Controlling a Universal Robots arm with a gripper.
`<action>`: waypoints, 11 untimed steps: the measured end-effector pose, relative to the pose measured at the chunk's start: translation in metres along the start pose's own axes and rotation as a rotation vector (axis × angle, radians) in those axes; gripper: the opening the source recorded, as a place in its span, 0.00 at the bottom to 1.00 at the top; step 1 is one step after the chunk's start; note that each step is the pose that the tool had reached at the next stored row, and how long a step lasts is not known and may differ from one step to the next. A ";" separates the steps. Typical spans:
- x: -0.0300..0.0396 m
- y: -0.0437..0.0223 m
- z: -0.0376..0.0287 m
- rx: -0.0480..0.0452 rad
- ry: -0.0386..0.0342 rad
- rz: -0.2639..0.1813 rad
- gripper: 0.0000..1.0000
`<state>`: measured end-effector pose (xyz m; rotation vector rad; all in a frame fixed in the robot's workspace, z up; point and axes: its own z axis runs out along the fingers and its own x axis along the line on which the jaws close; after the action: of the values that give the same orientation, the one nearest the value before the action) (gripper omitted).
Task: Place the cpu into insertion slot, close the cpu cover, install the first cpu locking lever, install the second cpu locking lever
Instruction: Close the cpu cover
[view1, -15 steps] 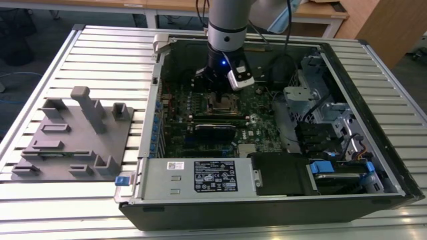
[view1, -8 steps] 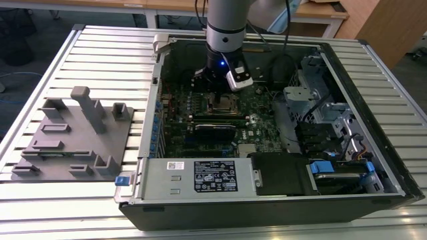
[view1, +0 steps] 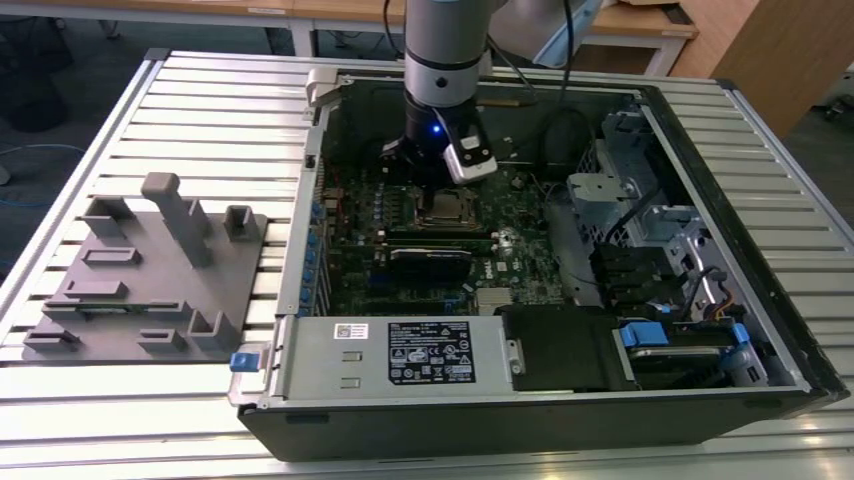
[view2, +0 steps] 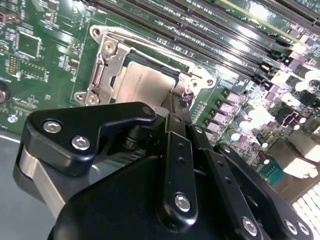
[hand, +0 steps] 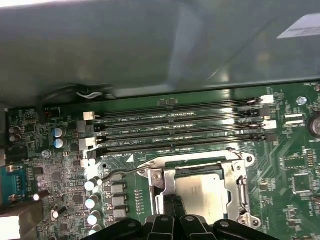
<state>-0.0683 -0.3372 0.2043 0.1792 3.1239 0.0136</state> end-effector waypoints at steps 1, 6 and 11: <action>0.0003 0.0000 0.0011 -0.0001 0.0000 0.000 0.11; 0.0022 -0.0003 0.0014 -0.0001 -0.0002 0.000 0.11; 0.0059 -0.0006 0.0022 -0.0004 -0.0019 0.000 0.11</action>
<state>-0.0743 -0.3371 0.2020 0.1791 3.1220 0.0141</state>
